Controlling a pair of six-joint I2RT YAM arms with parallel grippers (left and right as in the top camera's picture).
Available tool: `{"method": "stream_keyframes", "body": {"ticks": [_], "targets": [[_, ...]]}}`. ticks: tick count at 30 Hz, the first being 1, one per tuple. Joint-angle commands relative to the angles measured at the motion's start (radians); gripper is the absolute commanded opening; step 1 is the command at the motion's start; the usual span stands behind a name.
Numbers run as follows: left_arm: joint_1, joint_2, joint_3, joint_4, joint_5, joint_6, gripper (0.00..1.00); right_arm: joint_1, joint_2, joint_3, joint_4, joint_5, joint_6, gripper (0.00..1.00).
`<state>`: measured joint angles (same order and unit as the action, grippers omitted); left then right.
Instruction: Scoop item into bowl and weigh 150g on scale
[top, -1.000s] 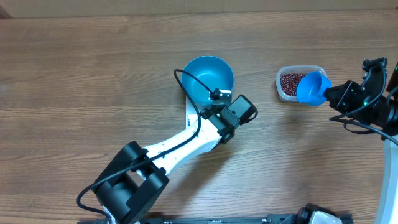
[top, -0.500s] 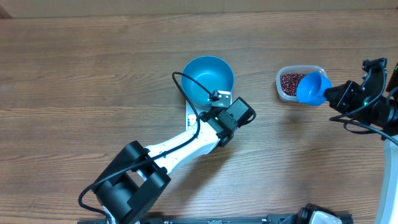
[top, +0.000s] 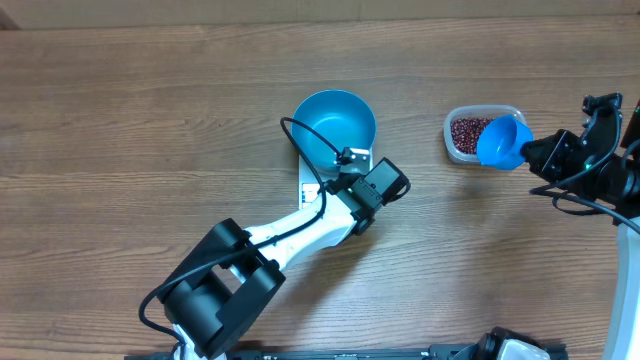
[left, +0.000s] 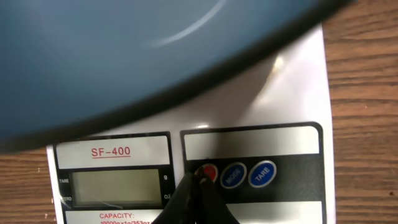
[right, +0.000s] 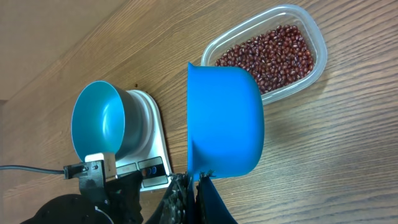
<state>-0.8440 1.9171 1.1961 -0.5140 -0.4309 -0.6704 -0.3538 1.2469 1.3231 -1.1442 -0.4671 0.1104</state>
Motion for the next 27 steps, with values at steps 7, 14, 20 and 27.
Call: {"method": "stream_keyframes", "body": {"ticks": [7, 14, 20, 27], "targets": [[0.006, 0.012, -0.004, 0.014, 0.006, 0.021, 0.04, -0.005, -0.001, 0.033, 0.006, -0.004, -0.008, 0.04], [0.007, 0.026, -0.004, 0.018, 0.006, 0.020, 0.04, -0.005, -0.001, 0.033, 0.006, -0.004, -0.008, 0.04], [0.008, 0.026, -0.004, 0.021, 0.006, 0.020, 0.04, -0.005, -0.001, 0.033, 0.006, -0.004, -0.008, 0.04], [0.008, 0.030, -0.004, 0.025, 0.013, 0.021, 0.04, -0.005, -0.001, 0.033, 0.009, -0.004, -0.008, 0.04]]}}
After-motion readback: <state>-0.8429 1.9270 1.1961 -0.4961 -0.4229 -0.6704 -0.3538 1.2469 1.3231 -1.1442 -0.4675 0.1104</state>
